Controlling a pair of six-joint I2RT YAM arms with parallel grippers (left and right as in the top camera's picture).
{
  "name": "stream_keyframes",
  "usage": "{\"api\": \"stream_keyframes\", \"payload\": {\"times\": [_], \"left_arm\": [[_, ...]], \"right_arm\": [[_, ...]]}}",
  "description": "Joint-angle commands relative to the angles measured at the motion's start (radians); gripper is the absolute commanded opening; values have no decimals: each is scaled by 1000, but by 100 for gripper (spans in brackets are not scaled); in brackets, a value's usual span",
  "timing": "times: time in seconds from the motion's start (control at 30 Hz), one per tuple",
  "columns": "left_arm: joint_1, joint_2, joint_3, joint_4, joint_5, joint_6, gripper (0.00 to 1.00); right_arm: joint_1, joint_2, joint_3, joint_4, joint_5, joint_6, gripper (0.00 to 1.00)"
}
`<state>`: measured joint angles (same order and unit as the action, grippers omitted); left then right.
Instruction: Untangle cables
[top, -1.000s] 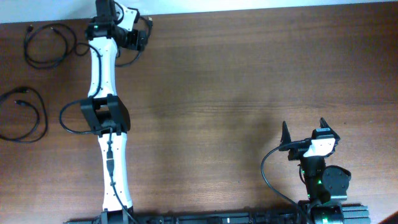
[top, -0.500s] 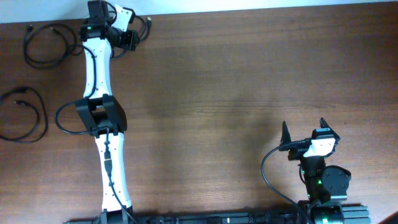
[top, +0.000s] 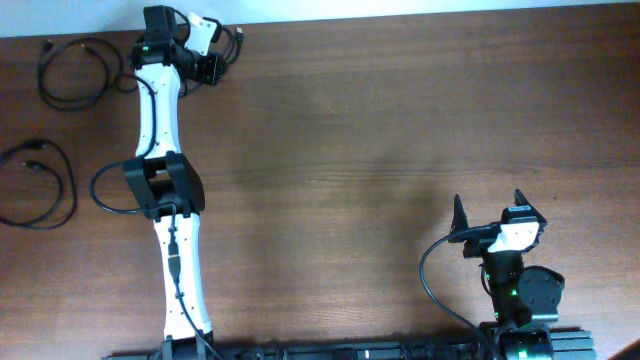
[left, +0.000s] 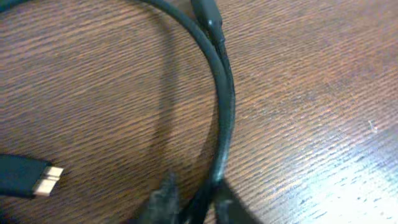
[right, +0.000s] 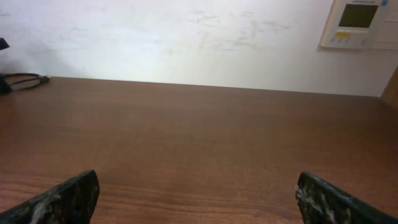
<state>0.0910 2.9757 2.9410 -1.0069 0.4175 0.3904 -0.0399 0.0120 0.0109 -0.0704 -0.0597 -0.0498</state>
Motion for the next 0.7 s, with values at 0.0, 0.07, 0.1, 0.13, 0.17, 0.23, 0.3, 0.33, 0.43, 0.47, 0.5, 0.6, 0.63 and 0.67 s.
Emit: {"api": "stream_keyframes", "payload": {"times": [0.0, 0.07, 0.1, 0.13, 0.17, 0.23, 0.3, 0.33, 0.43, 0.47, 0.5, 0.6, 0.63, 0.67], "left_arm": [[-1, 51, -10, -21, -71, -5, 0], [-3, 51, 6, -23, -106, -51, 0], [-6, 51, 20, -26, -121, -70, 0], [-10, 51, 37, -29, -136, -89, 0], [-13, 51, 53, -32, -143, -99, 0], [-22, 51, 119, -46, -191, -162, 0], [-26, 51, 171, -65, -244, -214, 0], [-30, 51, 200, -77, -275, -248, 0], [-32, 27, 200, -89, -351, -335, 0], [-32, 25, 200, -94, -370, -376, 0], [-29, 24, 200, -102, -382, -452, 0], [-29, 24, 200, -104, -381, -586, 0], [-29, 24, 200, -98, -381, -637, 0], [-29, 24, 200, -80, -381, -704, 0]], "right_arm": [[7, -5, -5, -5, 8, 2, 98], [7, -5, -5, -5, 8, 2, 98], [7, -5, -5, -5, 8, 2, 98], [7, -5, -5, -5, 8, 2, 98], [7, -5, -5, -5, 8, 2, 98], [7, -5, -5, -5, 8, 2, 98], [7, -5, -5, -5, 8, 2, 99], [7, -5, -5, -5, 8, 2, 98], [7, -5, -5, -5, 8, 2, 98], [7, -5, -5, -5, 8, 2, 98], [7, -5, -5, -5, 8, 2, 98], [7, -5, -5, -5, 8, 2, 98], [7, -5, -5, -5, 8, 2, 98], [7, -5, -5, -5, 8, 2, 98]]}}
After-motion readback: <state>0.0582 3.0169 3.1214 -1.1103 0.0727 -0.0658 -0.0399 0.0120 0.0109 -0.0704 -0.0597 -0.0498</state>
